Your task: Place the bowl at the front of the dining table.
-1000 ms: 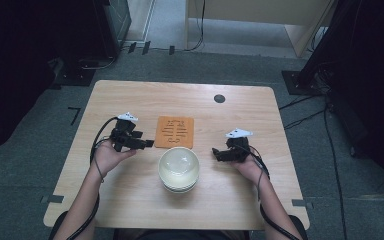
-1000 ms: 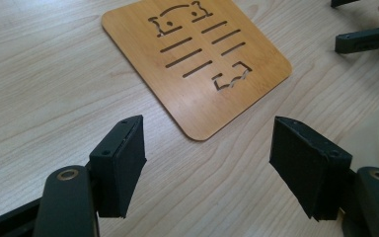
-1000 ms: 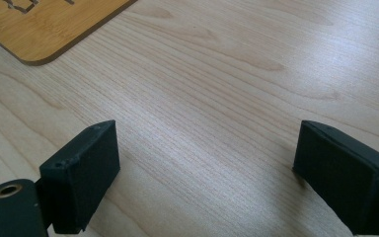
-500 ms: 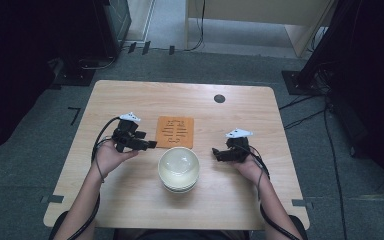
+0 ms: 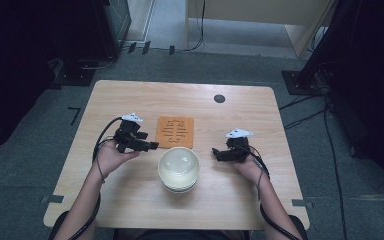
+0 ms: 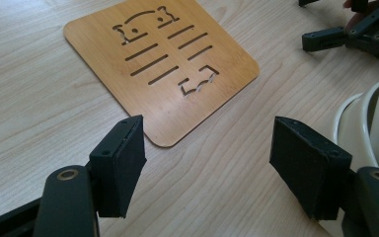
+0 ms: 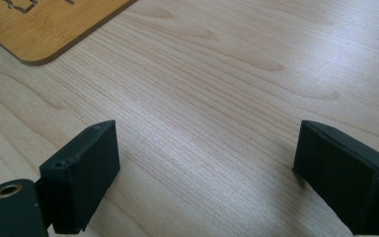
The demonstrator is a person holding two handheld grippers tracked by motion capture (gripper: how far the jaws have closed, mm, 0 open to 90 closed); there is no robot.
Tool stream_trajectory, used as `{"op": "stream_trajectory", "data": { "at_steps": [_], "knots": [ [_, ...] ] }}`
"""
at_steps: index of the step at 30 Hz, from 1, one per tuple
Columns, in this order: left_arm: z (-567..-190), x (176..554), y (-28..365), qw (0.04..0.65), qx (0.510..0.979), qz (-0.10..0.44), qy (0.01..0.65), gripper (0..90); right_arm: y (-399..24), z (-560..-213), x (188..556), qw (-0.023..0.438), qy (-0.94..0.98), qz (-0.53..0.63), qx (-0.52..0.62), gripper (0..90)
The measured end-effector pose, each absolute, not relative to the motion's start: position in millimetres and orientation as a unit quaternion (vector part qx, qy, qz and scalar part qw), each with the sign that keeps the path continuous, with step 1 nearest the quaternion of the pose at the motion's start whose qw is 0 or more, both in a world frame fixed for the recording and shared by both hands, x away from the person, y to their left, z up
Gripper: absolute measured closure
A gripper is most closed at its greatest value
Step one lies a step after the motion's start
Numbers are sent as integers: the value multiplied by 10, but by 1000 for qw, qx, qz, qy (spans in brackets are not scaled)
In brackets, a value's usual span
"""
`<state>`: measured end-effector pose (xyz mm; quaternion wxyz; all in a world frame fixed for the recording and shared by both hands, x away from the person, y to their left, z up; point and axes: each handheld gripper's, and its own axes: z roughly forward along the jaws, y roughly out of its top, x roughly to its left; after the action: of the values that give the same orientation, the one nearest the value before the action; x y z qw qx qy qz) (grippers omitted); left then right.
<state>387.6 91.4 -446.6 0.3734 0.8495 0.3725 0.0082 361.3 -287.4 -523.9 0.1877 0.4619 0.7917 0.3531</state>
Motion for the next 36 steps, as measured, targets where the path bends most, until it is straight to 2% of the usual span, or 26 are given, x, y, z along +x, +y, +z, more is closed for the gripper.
{"op": "stream_trajectory", "data": {
  "at_steps": [16,36],
  "knots": [
    [-4431,3860,876,370,851,4,373,328,-2874,-5239,3613,188,792,353,462,96],
    [-4288,3788,807,381,853,3,357,327,-2874,-5238,3613,188,792,353,462,96]
  ]
}}
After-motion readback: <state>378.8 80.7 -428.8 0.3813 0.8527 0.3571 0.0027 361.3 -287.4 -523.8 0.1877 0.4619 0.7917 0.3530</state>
